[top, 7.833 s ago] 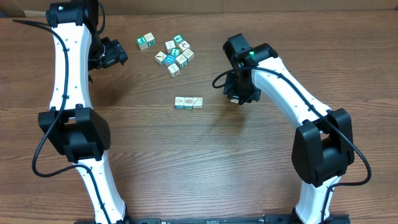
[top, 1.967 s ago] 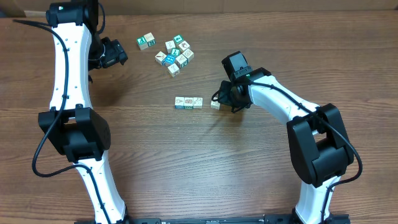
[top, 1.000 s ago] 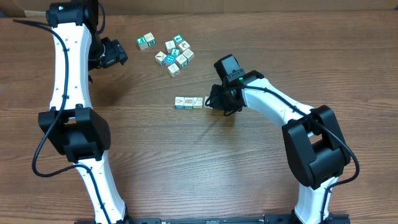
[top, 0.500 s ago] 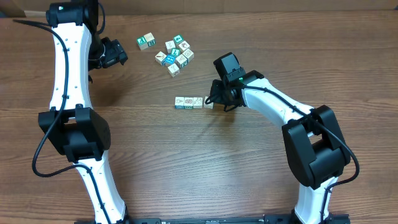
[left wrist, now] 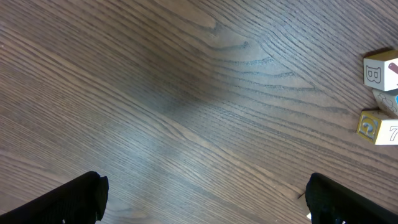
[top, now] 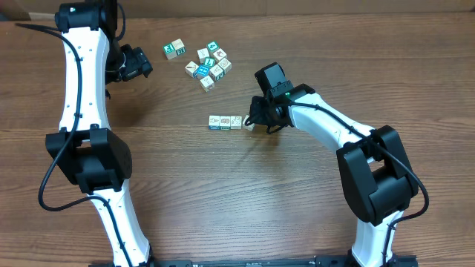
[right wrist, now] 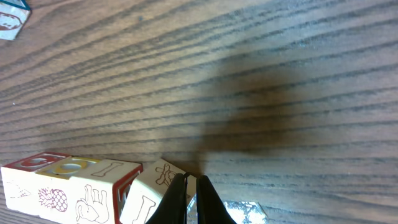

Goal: Form a horizontal line
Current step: 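Push the L block left against the elephant block with the right gripper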

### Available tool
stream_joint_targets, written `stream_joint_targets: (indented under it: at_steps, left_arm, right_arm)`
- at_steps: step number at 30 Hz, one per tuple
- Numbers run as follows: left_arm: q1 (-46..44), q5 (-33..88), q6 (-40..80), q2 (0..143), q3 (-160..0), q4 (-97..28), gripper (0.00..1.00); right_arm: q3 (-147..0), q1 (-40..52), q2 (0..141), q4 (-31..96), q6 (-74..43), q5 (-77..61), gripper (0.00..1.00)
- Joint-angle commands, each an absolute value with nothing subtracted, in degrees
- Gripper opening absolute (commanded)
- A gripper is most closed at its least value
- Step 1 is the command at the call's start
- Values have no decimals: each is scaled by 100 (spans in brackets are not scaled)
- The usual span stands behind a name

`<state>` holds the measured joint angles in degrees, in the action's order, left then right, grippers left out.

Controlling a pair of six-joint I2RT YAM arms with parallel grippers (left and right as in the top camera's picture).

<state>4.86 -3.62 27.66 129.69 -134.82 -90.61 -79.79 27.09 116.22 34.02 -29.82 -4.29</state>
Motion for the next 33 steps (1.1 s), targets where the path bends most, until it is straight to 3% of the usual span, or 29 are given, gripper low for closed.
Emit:
stream_joint_targets:
  at_steps: [1, 15, 21, 33]
  left_arm:
    - [447, -353, 2788, 12964, -13504, -9056, 99]
    - [449, -353, 2786, 12964, -13504, -9056, 100]
    - [449, -353, 2786, 12964, -13504, -9056, 100]
    - [449, -353, 2788, 12964, -13504, -9056, 99]
  right_arm:
    - [-7944, 2738, 11605, 3328, -2840, -482, 4]
    - [-7944, 2738, 11605, 3085, -2840, -478, 4]
    - [-7944, 2661, 11605, 3081, -3238, 403, 4]
    - [-7942, 2670, 11605, 3931, -3645, -268, 4]
